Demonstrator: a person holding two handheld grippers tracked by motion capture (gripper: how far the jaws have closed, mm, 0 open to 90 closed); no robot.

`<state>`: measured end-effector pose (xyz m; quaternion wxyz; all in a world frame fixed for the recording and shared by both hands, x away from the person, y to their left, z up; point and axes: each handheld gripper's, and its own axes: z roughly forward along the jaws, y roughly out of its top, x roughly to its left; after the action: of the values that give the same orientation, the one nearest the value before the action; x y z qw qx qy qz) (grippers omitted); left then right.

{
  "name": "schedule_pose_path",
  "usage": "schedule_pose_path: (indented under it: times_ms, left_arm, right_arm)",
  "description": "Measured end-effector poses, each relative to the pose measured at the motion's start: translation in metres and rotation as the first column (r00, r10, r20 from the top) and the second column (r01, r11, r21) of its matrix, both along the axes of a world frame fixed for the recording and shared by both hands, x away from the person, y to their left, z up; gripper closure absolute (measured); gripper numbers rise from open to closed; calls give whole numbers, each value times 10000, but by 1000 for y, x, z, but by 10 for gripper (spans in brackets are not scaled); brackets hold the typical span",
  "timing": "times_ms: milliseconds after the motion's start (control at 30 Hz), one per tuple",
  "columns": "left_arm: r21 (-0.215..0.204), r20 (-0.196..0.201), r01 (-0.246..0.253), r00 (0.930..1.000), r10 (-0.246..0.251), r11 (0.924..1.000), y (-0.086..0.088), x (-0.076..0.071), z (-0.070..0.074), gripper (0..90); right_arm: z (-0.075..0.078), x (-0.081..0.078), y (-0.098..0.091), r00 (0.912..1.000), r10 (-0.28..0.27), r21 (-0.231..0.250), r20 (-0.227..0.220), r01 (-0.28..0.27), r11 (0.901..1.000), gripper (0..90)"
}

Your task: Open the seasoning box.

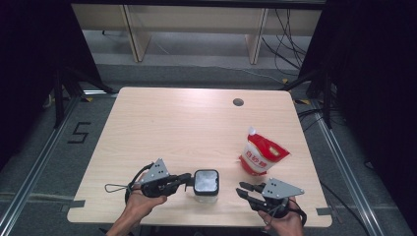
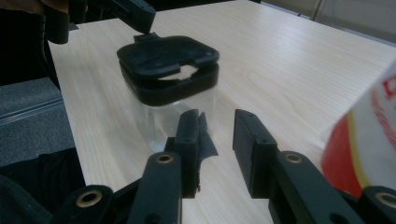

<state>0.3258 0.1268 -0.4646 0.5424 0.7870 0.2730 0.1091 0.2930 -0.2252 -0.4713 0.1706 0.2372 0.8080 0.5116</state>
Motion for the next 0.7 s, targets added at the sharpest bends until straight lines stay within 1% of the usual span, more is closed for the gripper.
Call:
schedule_pose_path:
  times_ms: [33, 67, 100, 133, 167, 200, 267, 300, 367, 400, 433, 467, 500, 533, 567, 600, 633, 700]
  left_arm:
    - [12, 8, 1, 10000, -1, 10000, 0, 0, 0, 891]
    - [8, 17, 6, 10000, -6, 10000, 0, 0, 0, 891]
    - [28, 24, 11, 10000, -11, 10000, 0, 0, 0, 891]
    - [28, 24, 11, 10000, -11, 10000, 0, 0, 0, 891]
    - [26, 41, 54, 10000, -54, 10000, 1, 0, 0, 891]
    - [13, 40, 58, 10000, -58, 10000, 1, 0, -1, 891]
    - [5, 24, 60, 10000, -60, 10000, 1, 0, -1, 891]
    - [10, 20, 60, 10000, -60, 10000, 1, 0, -1, 891]
    - [2, 23, 60, 10000, -60, 10000, 1, 0, -1, 891]
    - [5, -12, 36, 10000, -36, 10000, 1, 0, -1, 891]
    - [7, -11, 35, 10000, -35, 10000, 1, 0, -1, 891]
    - [12, -8, 45, 10000, -45, 10000, 1, 0, -1, 891]
    - [7, -18, 44, 10000, -44, 10000, 1, 0, -1, 891]
    - [1, -25, 49, 10000, -49, 10000, 1, 0, -1, 891]
    - [4, -16, 80, 10000, -80, 10000, 1, 1, -1, 891]
    - [2, -34, 48, 10000, -48, 10000, 1, 0, -1, 891]
    - [7, -32, 55, 10000, -55, 10000, 1, 1, -1, 891]
    - [-66, -169, -1, 9999, 0, 10000, 1, 0, -1, 891]
  right_arm:
    - [0, 1, 4, 10000, 59, 37, 53, -59, 10000, 726]
    - [0, 2, 7, 9999, 86, -139, 132, -84, 9999, 732]
    - [-1, 4, 10, 9994, 307, -58, 131, -306, 9995, 742]
    - [0, 5, 11, 9996, 239, -289, 157, -235, 9993, 749]
    - [-1, 6, 14, 9995, 274, -153, 185, -271, 9995, 761]
    - [-2, 7, 15, 9992, 332, -189, 229, -328, 9993, 769]
    - [-2, 8, 18, 9986, 507, -207, 177, -503, 9985, 780]
    - [0, 8, 20, 9987, 501, -119, 20, -501, 9987, 787]
    - [1, 9, 23, 9974, 708, -88, 124, -707, 9975, 795]
    - [2, 10, 25, 9972, 722, -96, 201, -720, 9974, 802]
    - [3, 9, 27, 9984, 572, -144, 31, -571, 9983, 807]
    - [2, 11, 28, 9975, 692, -183, 167, -689, 9975, 813]
    - [2, 12, 30, 9975, 679, -183, 180, -676, 9975, 819]
    - [0, 13, 31, 9970, 767, -205, 47, -766, 9969, 831]
    - [-1, 12, 33, 9980, 629, -160, -50, -629, 9979, 853]
    - [-2, 14, 34, 9968, 803, -268, 5, -803, 9964, 859]
    - [-3, 14, 36, 9965, 842, -318, 14, -841, 9960, 867]
    - [-3, 16, 39, 9958, 915, -273, 44, -913, 9954, 874]
